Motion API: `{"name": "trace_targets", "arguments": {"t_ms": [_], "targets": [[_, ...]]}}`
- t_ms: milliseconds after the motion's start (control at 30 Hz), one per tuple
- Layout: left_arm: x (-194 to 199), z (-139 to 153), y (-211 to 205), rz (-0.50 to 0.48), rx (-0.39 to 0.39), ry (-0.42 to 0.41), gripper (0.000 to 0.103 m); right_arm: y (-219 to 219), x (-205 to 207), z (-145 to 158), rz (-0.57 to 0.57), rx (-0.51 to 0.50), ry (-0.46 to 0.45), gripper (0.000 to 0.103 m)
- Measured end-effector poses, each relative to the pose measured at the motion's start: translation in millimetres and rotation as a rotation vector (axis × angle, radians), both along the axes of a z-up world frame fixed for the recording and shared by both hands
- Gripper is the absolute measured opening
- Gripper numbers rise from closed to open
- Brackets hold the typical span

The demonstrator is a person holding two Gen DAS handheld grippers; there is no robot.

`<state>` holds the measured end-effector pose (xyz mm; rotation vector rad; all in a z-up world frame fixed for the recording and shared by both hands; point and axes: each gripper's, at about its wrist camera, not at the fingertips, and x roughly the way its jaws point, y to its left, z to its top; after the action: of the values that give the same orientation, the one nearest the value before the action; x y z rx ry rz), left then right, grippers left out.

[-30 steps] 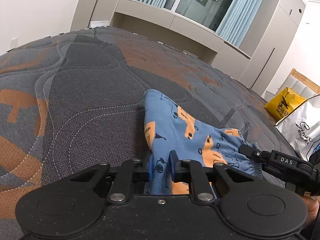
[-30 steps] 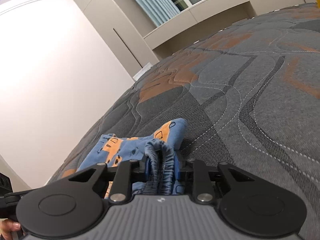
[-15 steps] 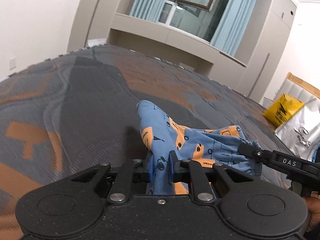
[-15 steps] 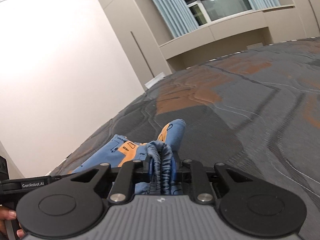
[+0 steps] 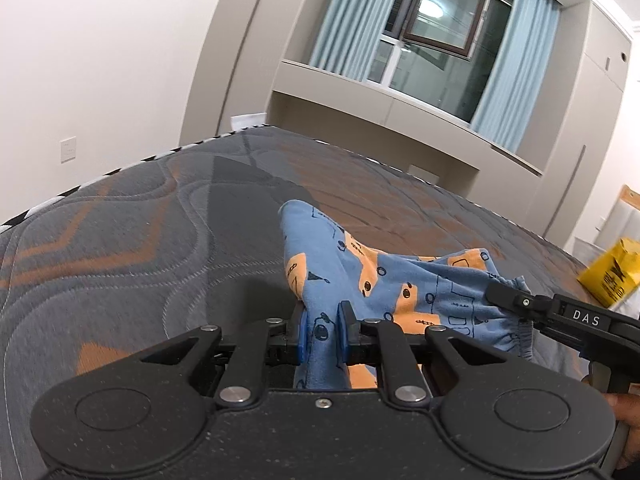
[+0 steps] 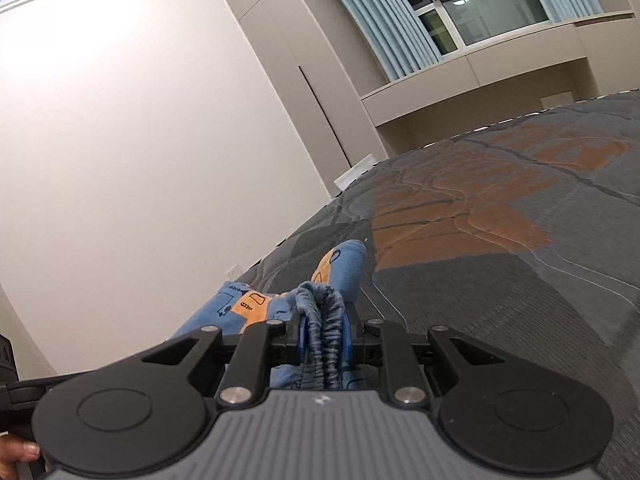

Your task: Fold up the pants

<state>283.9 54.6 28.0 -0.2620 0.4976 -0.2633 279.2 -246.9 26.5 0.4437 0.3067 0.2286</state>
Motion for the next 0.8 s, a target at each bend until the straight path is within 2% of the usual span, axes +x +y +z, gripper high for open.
{"name": "trace_targets", "arguments": {"t_ms": [200,367,600,800], "targets": [[26.3,-20.0,10.6,0.026,-0.027,0.047,0.016,8.4,34.0,-14.3,0.013,-0.005,0.019,0.019],[35.1,-37.7,14.6,0.031,-0.031,0.091,0.016,7.4,48.3,-34.0,0.020,-0.011,0.078,0.019],[36.9,-38.6,11.8,0.035,-0.026,0.101,0.019,-1.8,51.2,-40.9,0.010,0.018,0.109,0.022],[40.8,-38.4,8.1,0.047,-0.017,0.117,0.023,-4.6,53.1,-45.1,-0.015,0.010,0.133,0.030]]}}
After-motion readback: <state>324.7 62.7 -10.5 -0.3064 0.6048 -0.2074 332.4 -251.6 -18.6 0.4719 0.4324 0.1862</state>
